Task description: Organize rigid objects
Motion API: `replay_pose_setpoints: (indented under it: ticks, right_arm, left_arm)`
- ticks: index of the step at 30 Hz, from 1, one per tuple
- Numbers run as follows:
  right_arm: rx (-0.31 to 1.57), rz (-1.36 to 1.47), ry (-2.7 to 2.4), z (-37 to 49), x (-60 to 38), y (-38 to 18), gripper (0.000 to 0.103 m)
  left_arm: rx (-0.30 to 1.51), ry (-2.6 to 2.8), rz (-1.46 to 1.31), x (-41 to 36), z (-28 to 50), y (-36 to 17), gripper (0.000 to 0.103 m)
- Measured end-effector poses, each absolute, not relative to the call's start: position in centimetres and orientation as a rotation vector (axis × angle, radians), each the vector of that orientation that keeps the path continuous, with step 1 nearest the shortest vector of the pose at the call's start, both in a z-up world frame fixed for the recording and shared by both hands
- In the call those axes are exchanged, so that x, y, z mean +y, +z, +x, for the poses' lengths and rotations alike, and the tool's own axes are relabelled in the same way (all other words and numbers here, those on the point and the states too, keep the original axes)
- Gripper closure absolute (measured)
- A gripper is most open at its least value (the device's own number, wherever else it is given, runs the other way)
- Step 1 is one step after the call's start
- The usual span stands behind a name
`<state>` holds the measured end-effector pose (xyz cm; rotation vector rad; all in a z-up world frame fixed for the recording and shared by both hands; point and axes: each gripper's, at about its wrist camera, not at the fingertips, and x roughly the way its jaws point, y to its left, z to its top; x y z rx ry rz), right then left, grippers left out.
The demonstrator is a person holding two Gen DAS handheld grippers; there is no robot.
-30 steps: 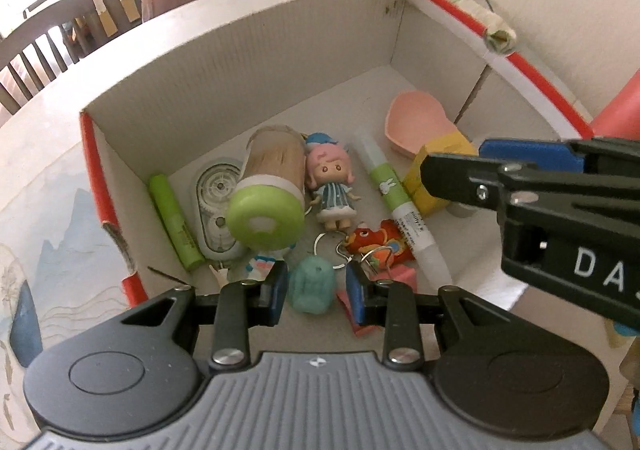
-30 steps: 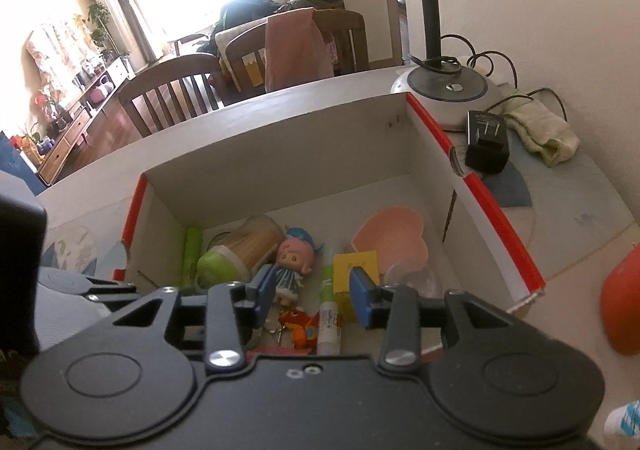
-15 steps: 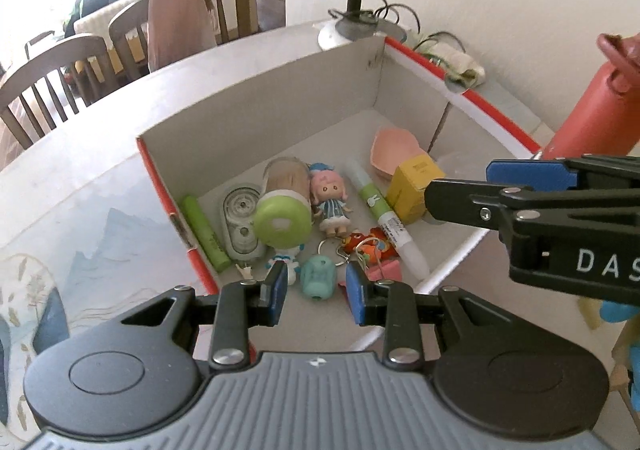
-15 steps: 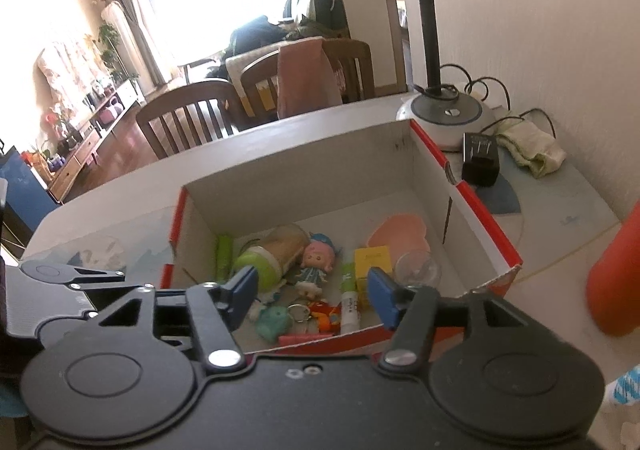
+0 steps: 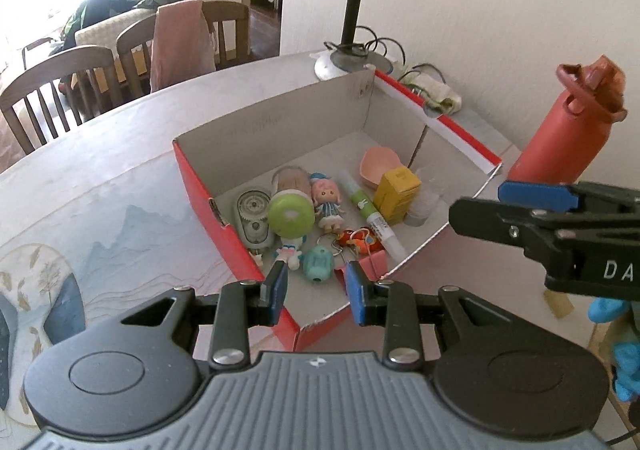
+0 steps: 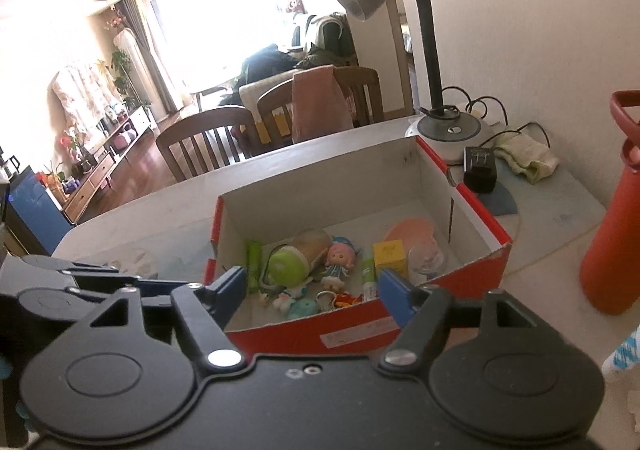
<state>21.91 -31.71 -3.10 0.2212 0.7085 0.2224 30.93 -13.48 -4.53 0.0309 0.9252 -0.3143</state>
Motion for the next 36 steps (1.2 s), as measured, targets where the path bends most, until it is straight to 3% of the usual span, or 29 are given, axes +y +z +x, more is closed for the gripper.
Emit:
replay_pose_setpoints:
  ticks: [13,14,16,22,24,32,35,36]
  right_arm:
    - [0.645,0.186,0.262,17.9,-29.3,-1.9,0.014]
    - [0.643,0.185,0.263,17.7,-29.1,-1.8,0.013]
    - [0.64,0.184,0.268,17.3,-28.8,-1.7,0.01]
    - [0.623,0.172,0.282,16.0,-27.6,-1.3,0.004]
    - [0.615,0.168,0.286,15.6,-27.2,-1.2,0.001]
    - [0.604,0.147,0.292,14.1,-25.9,-0.7,0.001]
    - [0.6,0.152,0.288,13.9,-25.9,-0.6,0.001]
    - [0.599,0.152,0.286,13.7,-25.9,-0.6,0.001]
  left_arm:
    - [0.882,-0.319,0.001,-10.9,27.2,-2.4,0.07]
    - [0.88,-0.319,-0.002,-10.6,27.0,-2.3,0.065]
    - [0.865,-0.315,-0.009,-10.0,26.3,-2.1,0.031]
    - [0.843,-0.312,-0.033,-8.8,24.7,-1.8,0.029]
    - [0.839,-0.311,-0.038,-8.5,24.2,-1.7,0.022]
    - [0.832,-0.316,-0.069,-7.2,22.7,-1.6,0.016]
    - [0.825,-0.319,-0.076,-6.9,22.2,-1.7,0.009]
    - [0.821,-0.323,-0.084,-6.7,22.0,-1.7,0.0]
